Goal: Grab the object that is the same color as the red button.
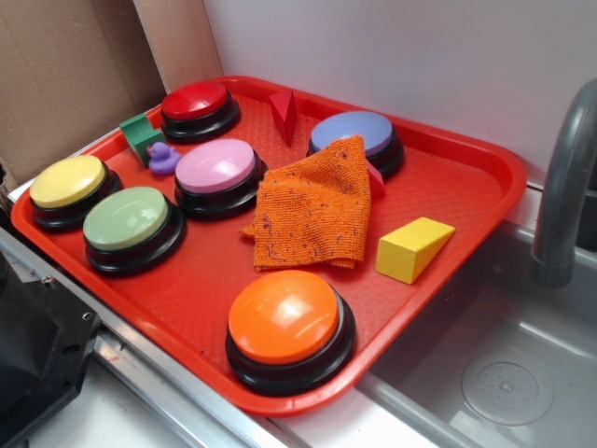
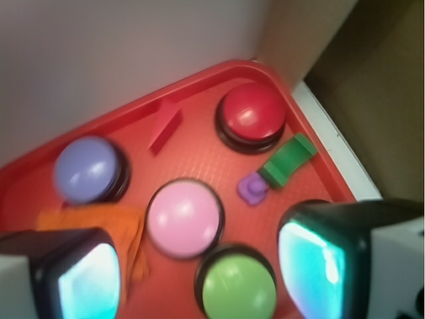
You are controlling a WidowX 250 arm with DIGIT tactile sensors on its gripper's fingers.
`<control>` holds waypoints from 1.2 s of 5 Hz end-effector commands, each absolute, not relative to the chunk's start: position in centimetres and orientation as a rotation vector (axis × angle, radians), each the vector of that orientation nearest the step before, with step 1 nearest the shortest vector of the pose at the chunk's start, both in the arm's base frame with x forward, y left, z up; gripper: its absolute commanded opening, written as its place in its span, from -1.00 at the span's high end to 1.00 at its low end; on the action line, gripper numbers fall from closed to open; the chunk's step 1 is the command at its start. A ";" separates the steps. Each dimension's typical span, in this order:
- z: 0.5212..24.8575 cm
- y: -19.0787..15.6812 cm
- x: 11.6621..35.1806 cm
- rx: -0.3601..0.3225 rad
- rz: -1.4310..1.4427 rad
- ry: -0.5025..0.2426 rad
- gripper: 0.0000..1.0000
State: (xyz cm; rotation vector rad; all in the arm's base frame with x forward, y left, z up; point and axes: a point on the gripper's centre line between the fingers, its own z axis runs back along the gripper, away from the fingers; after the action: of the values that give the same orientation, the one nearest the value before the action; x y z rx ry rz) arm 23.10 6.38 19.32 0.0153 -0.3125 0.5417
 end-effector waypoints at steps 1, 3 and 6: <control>16.4 9.7 26.2 0.084 0.681 -0.407 -1.00; 12.5 9.4 30.7 0.036 0.606 -0.410 -1.00; 7.0 8.4 34.7 -0.022 0.597 -0.444 -1.00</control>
State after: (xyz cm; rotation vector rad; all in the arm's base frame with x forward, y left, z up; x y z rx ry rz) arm 34.39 7.58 5.28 -0.0199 -0.3898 0.6101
